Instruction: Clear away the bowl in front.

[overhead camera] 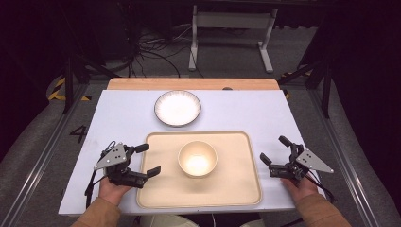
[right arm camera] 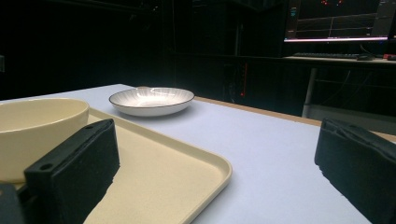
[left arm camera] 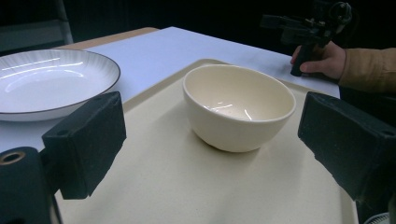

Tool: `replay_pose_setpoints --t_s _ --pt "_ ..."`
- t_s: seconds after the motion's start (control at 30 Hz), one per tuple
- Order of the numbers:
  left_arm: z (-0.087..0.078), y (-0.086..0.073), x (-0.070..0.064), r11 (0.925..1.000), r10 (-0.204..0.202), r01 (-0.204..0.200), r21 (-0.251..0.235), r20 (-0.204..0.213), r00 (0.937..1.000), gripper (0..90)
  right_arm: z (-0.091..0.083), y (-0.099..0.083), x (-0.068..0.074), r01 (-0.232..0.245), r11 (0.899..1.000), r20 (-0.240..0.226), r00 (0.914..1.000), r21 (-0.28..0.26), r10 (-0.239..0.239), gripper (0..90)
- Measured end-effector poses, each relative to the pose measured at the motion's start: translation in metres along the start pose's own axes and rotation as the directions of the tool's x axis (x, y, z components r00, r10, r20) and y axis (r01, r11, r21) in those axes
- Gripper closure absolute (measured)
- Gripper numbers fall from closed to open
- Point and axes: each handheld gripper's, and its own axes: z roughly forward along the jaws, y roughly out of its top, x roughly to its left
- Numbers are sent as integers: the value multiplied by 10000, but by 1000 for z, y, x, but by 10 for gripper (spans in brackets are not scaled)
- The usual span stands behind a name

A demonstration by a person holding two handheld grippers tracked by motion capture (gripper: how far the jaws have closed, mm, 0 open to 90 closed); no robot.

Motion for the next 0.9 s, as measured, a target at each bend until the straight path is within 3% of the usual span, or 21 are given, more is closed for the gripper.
replay_pose_setpoints --t_s 0.17,0.4,0.7,0.9 --pt "-3 -8 4 9994 -288 285 -173 -156 9995 84 0 0 0 -2 10000 2 10000 2 2 1" --pt "-7 -19 7 9992 -373 381 146 -501 9980 80 0 0 0 5 10000 1 10000 -1 -5 1" --pt "-7 -29 9 9986 -444 460 246 -594 9972 63 0 0 0 6 10000 -1 10000 -3 -6 1" --pt "-4 -32 12 9979 -611 623 201 -553 9966 1 0 0 0 12 10000 0 10000 -6 -12 1"
